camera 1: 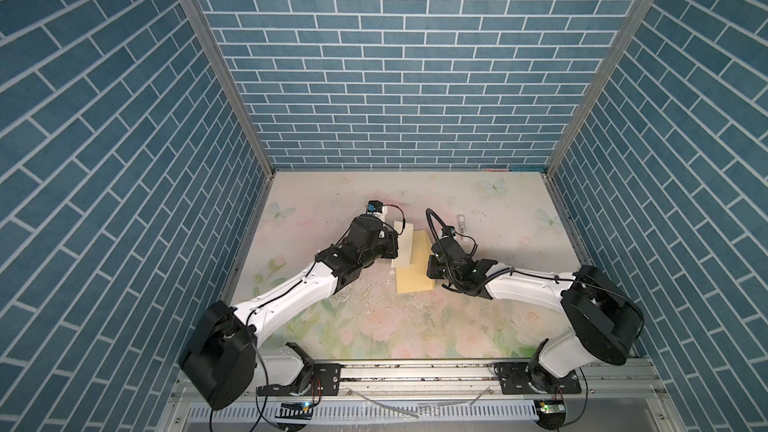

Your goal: Place the letter into the envelope and seal it

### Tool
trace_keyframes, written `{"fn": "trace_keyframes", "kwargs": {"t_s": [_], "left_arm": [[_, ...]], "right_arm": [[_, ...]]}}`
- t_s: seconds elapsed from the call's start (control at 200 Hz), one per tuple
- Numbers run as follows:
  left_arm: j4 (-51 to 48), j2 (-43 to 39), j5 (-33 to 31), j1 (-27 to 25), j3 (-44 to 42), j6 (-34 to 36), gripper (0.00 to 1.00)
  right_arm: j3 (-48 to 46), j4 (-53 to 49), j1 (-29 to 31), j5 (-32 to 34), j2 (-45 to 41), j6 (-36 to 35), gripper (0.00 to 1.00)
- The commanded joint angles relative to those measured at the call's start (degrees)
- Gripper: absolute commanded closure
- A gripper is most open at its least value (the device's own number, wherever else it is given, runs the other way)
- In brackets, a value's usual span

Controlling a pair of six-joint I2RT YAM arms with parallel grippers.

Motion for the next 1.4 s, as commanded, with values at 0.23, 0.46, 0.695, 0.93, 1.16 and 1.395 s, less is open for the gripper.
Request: {"fn": "trace_keyframes", "kwargs": {"t_s": [0.23, 0.46, 0.695, 0.93, 1.16, 1.395], "left_arm": [[1.0, 6.7, -5.7, -1.1, -1.6, 0.6, 1.0], [-0.2, 8.9, -7.8, -1.1, -1.8, 1.3, 1.0], [-1.8, 10.3, -9.4, -1.2, -1.6, 2.0, 1.0], [-1.8, 10.9, -9.5, -1.2, -1.5, 2.1, 1.0], [-1.6, 11.3, -9.4, -1.2, -1.3, 2.2, 1.0], [-1.6, 11.8, -9.2, -1.2, -1.4, 2.2, 1.0]], "right_arm": [[-0.7, 3.2, -0.7, -2.8, 4.5, 3.5, 0.94], [2.6, -0.6, -1.2, -2.9, 3.9, 0.9, 0.68], [7.3, -6.1, -2.2, -1.0, 2.2, -2.8, 0.51], [11.4, -10.9, -3.3, 0.9, 3.7, -7.2, 0.46], [13.9, -14.2, -4.3, 1.7, 6.2, -8.4, 0.46], [14.6, -13.3, -4.9, -0.4, 6.3, -8.6, 0.44]]}}
